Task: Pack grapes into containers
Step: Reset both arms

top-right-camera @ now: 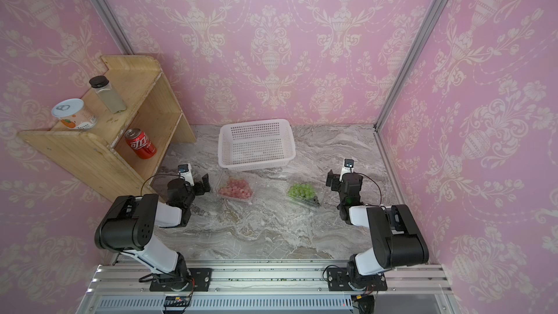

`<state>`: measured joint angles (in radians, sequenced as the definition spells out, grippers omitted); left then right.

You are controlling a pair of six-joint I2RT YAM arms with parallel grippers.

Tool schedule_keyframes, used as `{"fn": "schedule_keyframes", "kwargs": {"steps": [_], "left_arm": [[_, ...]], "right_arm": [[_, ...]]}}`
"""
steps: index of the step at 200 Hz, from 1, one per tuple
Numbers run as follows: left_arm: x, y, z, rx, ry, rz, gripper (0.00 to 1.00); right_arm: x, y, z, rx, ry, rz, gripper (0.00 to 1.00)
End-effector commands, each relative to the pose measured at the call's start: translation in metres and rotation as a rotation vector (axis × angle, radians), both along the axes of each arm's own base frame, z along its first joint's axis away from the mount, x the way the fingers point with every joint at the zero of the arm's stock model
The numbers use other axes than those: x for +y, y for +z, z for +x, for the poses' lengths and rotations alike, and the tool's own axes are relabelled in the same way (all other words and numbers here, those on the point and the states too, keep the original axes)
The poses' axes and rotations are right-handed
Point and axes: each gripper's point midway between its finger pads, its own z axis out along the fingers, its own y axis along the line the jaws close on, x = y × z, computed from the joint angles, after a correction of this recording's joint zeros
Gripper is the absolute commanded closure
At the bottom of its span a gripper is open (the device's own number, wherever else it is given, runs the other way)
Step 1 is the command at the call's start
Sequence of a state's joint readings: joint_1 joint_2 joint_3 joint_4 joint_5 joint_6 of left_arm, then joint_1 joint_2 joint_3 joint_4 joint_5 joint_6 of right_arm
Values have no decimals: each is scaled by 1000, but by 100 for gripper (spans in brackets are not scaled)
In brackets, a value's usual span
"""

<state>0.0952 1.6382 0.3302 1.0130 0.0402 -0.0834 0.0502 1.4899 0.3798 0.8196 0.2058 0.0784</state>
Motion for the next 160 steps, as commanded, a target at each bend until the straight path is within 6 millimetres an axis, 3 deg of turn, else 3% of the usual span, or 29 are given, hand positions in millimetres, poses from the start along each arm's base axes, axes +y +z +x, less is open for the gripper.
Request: {"fn": "schedule_keyframes", "kwargs": {"steps": [1, 160], "left_arm": [[1, 11, 6, -38, -2, 16, 1], [0, 11, 5, -41, -2, 16, 1]], "right_arm": [[0, 0, 0, -7, 4, -5, 0], [0, 0, 0, -7, 4, -5, 0]]}}
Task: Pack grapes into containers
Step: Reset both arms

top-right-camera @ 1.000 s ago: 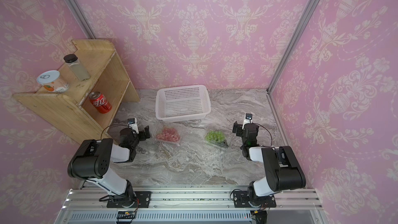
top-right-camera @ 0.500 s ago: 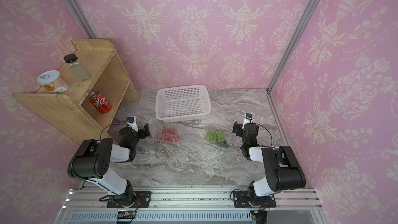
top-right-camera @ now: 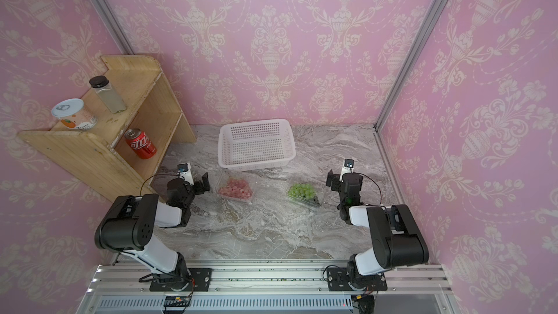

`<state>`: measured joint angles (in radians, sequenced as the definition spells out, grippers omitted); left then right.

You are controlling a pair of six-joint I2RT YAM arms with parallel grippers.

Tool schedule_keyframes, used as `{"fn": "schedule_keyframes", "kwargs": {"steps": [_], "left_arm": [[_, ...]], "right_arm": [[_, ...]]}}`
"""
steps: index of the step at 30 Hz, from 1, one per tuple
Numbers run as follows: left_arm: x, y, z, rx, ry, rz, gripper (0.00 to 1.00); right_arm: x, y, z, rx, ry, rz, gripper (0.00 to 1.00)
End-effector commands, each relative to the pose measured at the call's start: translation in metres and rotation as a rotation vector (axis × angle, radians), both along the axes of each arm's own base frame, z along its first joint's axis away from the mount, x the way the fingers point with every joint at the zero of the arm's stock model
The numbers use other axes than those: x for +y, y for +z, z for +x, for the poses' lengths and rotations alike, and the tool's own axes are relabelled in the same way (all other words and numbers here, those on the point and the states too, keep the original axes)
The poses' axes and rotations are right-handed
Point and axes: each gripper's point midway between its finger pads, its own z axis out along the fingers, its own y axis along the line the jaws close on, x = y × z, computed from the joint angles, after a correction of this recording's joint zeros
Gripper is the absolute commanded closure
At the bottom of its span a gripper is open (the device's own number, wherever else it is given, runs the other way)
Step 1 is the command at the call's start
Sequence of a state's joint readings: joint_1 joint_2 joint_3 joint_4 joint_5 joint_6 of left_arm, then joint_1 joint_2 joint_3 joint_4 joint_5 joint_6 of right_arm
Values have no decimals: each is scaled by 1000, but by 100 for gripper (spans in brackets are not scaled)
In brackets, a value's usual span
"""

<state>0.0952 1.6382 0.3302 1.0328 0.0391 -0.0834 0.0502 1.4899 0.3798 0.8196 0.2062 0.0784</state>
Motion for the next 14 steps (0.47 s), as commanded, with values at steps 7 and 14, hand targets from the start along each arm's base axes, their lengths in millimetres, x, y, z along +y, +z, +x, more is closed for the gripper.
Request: {"fn": "schedule_keyframes", "kwargs": {"steps": [7, 14], "left_arm": [[0, 6, 4, -21, -3, 14, 1], [0, 6, 3, -19, -3, 14, 1]], "right_arm": [[0, 0, 0, -6, 7, -6, 0], [1, 1, 1, -6, 9, -7, 0]]}}
